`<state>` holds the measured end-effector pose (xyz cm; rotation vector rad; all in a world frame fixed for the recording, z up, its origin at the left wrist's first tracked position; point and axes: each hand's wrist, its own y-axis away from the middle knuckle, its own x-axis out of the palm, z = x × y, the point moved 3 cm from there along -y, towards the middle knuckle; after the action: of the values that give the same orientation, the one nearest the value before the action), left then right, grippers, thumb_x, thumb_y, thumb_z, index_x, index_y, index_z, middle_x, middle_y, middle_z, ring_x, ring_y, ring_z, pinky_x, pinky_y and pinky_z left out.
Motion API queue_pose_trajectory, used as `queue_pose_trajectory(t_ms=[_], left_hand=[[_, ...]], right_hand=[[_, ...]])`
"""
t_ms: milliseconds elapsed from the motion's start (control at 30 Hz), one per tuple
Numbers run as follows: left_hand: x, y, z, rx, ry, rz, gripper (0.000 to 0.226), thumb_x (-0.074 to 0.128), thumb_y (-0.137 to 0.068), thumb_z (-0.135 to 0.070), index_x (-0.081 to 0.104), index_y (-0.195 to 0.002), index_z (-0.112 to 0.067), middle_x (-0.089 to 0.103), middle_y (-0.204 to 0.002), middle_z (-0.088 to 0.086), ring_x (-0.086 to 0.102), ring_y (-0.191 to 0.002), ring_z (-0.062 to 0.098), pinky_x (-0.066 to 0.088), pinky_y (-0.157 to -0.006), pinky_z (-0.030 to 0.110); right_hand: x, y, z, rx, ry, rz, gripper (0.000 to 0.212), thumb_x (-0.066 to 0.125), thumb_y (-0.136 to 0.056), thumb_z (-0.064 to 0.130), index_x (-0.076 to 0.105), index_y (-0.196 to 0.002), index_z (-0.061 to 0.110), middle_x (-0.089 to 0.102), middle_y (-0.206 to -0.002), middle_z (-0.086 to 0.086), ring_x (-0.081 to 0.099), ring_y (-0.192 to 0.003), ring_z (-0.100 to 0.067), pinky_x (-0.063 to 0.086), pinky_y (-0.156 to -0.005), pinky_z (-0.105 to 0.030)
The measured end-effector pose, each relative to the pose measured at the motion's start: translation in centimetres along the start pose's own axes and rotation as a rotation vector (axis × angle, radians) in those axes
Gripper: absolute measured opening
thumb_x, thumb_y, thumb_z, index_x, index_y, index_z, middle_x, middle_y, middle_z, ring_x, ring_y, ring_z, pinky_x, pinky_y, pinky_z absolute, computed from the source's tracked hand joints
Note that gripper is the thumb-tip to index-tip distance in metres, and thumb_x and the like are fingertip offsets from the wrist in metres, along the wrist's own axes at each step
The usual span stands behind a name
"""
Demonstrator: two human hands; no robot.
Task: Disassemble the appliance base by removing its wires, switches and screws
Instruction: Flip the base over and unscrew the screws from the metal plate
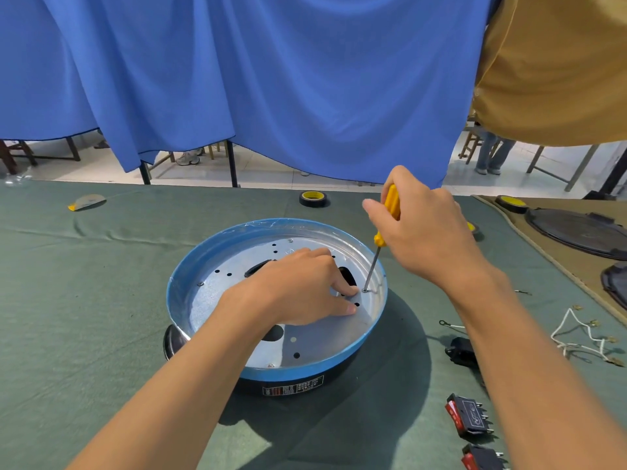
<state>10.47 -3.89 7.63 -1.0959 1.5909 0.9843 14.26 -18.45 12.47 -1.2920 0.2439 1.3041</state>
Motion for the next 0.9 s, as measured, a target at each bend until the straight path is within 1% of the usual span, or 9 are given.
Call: queue_pose_trajectory(t_ms=[67, 233, 300, 400, 500, 567, 667, 767, 900], left_hand=[[0.0, 0.1, 0.0, -0.001, 0.002, 0.004, 0.039, 0.053, -0.092, -0.052, 0.057, -0.129, -0.044, 0.048, -0.116, -0.006, 0.041, -0.111, 0.017, 0.041, -0.097, 0.043], [0.0, 0.1, -0.1, 0.006, 0.013, 0.0, 0.04, 0.053, -0.091, -0.052, 0.058, -0.13, -0.042, 0.049, -0.116, -0.006, 0.042, -0.11, 0.017, 0.041, -0.096, 0.042], [-0.1, 0.1, -0.1, 0.001, 0.01, 0.001, 0.041, 0.053, -0.091, -0.052, 0.057, -0.131, -0.041, 0.049, -0.116, -0.006, 0.042, -0.11, 0.016, 0.042, -0.096, 0.041], [-0.1, 0.2, -0.3, -0.008, 0.006, -0.013, 0.04, 0.053, -0.091, -0.052, 0.059, -0.129, -0.041, 0.049, -0.115, -0.007, 0.041, -0.11, 0.016, 0.041, -0.096, 0.042], [-0.1, 0.2, -0.3, -0.011, 0.001, -0.008, 0.039, 0.053, -0.092, -0.052, 0.059, -0.129, -0.042, 0.048, -0.115, -0.007, 0.042, -0.111, 0.017, 0.041, -0.096, 0.042], [-0.2, 0.2, -0.4, -0.009, 0.001, -0.002, 0.039, 0.052, -0.092, -0.052, 0.059, -0.129, -0.042, 0.048, -0.115, -0.007, 0.042, -0.111, 0.016, 0.042, -0.096, 0.042], [-0.1, 0.2, -0.4, -0.001, 0.001, -0.001, 0.039, 0.052, -0.093, -0.051, 0.058, -0.13, -0.041, 0.049, -0.115, -0.006, 0.042, -0.109, 0.016, 0.042, -0.095, 0.04], [-0.1, 0.1, -0.3, -0.005, 0.004, -0.006, 0.038, 0.05, -0.093, -0.05, 0.059, -0.129, -0.041, 0.049, -0.114, -0.006, 0.042, -0.108, 0.016, 0.042, -0.094, 0.038], [0.1, 0.2, -0.2, -0.005, 0.017, -0.014, 0.036, 0.051, -0.094, -0.05, 0.06, -0.128, -0.042, 0.049, -0.114, -0.006, 0.041, -0.109, 0.017, 0.041, -0.096, 0.042]], right_hand=[[0.0, -0.1, -0.1, -0.018, 0.022, 0.065, 0.019, 0.047, -0.098, 0.036, 0.041, -0.091, 0.019, 0.052, -0.068, -0.004, 0.053, -0.071, -0.033, 0.046, -0.063, -0.043], [-0.6, -0.1, -0.1, -0.064, 0.0, 0.271, 0.007, 0.041, -0.099, 0.03, 0.038, -0.097, 0.024, 0.052, -0.073, 0.001, 0.053, -0.073, -0.03, 0.049, -0.068, -0.049], [-0.6, -0.1, 0.0, -0.067, 0.007, 0.22, 0.011, 0.041, -0.099, 0.034, 0.039, -0.094, 0.024, 0.053, -0.071, 0.0, 0.054, -0.072, -0.029, 0.049, -0.067, -0.049], [-0.1, 0.3, 0.4, -0.072, 0.008, 0.017, 0.033, 0.047, -0.096, 0.053, 0.041, -0.088, 0.022, 0.049, -0.064, 0.002, 0.051, -0.064, -0.024, 0.044, -0.056, -0.039], [0.8, 0.5, 0.6, -0.128, 0.039, -0.089, 0.023, 0.051, -0.098, 0.039, 0.037, -0.092, 0.022, 0.043, -0.061, 0.006, 0.051, -0.062, -0.029, 0.042, -0.055, -0.038], [1.4, 0.4, 0.4, -0.142, 0.018, -0.052, 0.016, 0.046, -0.099, 0.027, 0.031, -0.099, 0.025, 0.04, -0.061, 0.008, 0.05, -0.06, -0.029, 0.041, -0.055, -0.04], [1.9, 0.3, 0.5, -0.119, -0.063, 0.05, 0.022, 0.042, -0.097, 0.022, 0.023, -0.103, 0.031, 0.042, -0.062, 0.005, 0.05, -0.059, -0.024, 0.038, -0.055, -0.038], [2.0, 0.3, 0.7, -0.057, -0.217, 0.137, 0.024, 0.046, -0.093, 0.02, 0.03, -0.108, 0.03, 0.04, -0.063, 0.004, 0.048, -0.057, -0.022, 0.039, -0.054, -0.035], [1.5, 0.0, 0.2, 0.013, -0.339, 0.123, 0.038, 0.058, -0.091, 0.018, 0.038, -0.12, 0.032, 0.043, -0.071, 0.001, 0.046, -0.066, -0.016, 0.035, -0.055, -0.029]])
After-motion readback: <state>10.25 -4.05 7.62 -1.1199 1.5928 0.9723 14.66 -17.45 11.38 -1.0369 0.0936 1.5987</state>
